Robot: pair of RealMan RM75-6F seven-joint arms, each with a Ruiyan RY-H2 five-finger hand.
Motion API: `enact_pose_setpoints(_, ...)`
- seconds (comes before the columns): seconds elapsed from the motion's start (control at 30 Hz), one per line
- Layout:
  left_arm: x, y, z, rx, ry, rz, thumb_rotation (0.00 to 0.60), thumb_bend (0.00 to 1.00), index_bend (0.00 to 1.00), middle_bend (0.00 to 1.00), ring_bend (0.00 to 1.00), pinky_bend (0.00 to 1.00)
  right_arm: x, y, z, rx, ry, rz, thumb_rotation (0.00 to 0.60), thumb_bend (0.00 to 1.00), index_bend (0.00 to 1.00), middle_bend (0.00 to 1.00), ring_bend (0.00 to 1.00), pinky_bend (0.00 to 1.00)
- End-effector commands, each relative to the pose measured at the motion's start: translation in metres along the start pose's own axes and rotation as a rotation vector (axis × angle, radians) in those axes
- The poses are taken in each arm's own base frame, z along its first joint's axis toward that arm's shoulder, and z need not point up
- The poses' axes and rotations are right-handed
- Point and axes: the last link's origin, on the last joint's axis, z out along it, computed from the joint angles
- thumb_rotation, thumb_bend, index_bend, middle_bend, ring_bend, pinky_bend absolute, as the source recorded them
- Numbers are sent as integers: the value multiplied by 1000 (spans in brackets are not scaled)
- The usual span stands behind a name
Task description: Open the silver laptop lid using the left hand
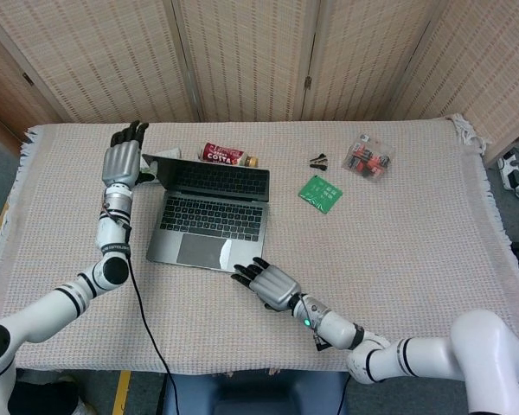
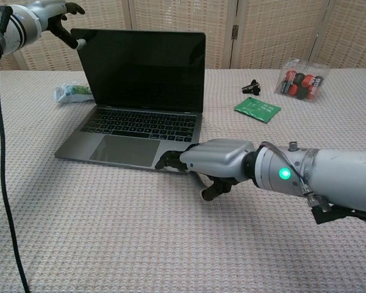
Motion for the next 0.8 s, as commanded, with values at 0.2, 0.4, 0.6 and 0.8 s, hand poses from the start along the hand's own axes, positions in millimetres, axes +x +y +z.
enact_pose_setpoints(0.2, 12, -48, -47, 0, -19, -45, 600, 513, 0, 0, 0, 0, 18, 9, -30, -2, 90, 27, 600, 1000, 0, 0, 82, 0)
enact_pose_setpoints(0.4, 13, -82, -94, -3, 10, -52, 600, 518, 0, 0, 0, 0, 37, 38, -81, -91, 181, 12, 600, 1000, 0, 1, 123, 0)
enact_pose_setpoints(0.6, 7, -124, -150, 1, 12, -12, 600, 522, 0, 0, 0, 0, 43, 75, -147, -261, 260, 17, 600, 905, 0, 19, 140, 17)
enact_pose_setpoints(0.8, 8, -165, -205, 43, 23, -12, 600, 523, 0, 0, 0, 0, 35, 105, -215, -423, 333, 47, 600, 757, 0, 13, 122, 20)
